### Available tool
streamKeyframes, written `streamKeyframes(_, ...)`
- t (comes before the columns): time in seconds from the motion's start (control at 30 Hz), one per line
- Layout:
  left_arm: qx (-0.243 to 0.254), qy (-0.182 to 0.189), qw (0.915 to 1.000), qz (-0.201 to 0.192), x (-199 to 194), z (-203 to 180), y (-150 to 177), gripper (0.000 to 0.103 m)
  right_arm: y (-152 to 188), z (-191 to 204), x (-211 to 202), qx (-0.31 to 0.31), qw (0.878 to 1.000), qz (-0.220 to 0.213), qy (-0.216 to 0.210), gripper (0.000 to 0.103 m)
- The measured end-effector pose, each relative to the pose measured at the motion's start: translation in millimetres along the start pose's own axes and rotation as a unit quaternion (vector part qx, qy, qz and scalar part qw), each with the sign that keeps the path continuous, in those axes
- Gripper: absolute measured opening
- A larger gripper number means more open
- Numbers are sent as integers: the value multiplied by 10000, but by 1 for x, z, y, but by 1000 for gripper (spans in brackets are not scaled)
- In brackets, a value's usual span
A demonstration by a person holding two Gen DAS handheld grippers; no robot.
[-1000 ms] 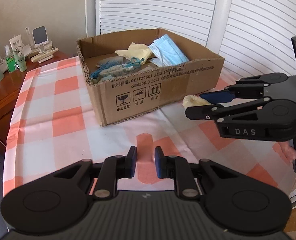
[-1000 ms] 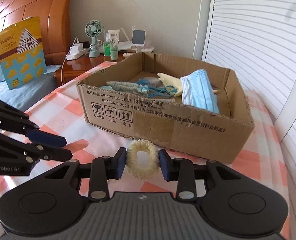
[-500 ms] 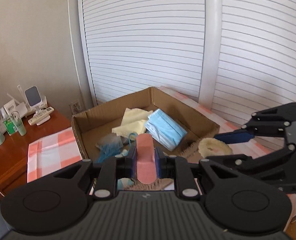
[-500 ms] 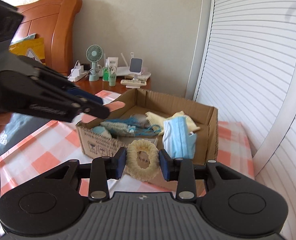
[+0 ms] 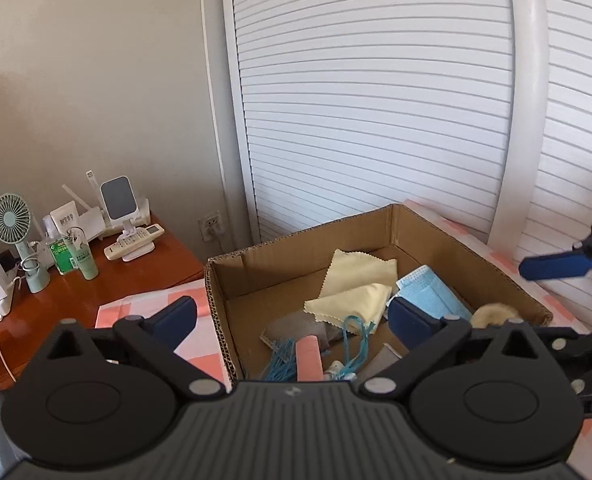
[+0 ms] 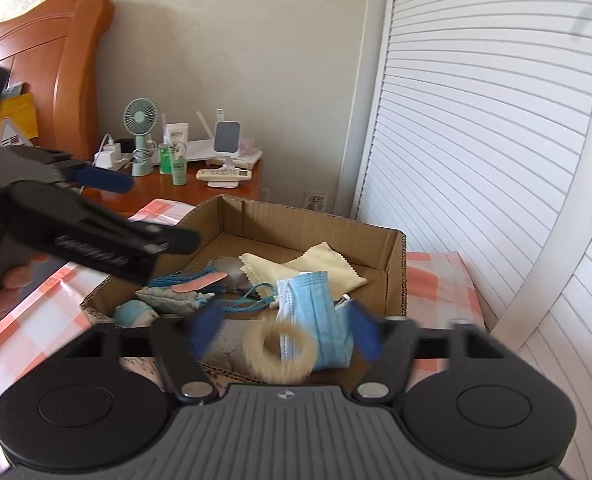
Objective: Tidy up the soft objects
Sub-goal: 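Carry the scrunchie and strip over the box and open both tools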
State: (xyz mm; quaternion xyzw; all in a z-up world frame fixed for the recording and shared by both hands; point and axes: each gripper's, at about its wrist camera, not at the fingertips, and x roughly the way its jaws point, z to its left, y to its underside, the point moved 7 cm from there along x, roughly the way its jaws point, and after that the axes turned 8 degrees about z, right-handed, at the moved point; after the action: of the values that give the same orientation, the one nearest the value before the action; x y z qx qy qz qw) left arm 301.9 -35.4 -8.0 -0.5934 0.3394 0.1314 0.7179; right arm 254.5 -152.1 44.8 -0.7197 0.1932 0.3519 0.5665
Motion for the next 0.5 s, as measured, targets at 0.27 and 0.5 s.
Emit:
streamKeyframes(0.27, 211, -244, 9995, 7, -44, -10, 19, 102, 17, -6, -9, 683, 9963, 472, 214, 103)
streamKeyframes(0.5, -263, -414, 9979, 423, -72, -16, 49, 102, 48, -8, -35, 1314, 9870, 780, 506, 103)
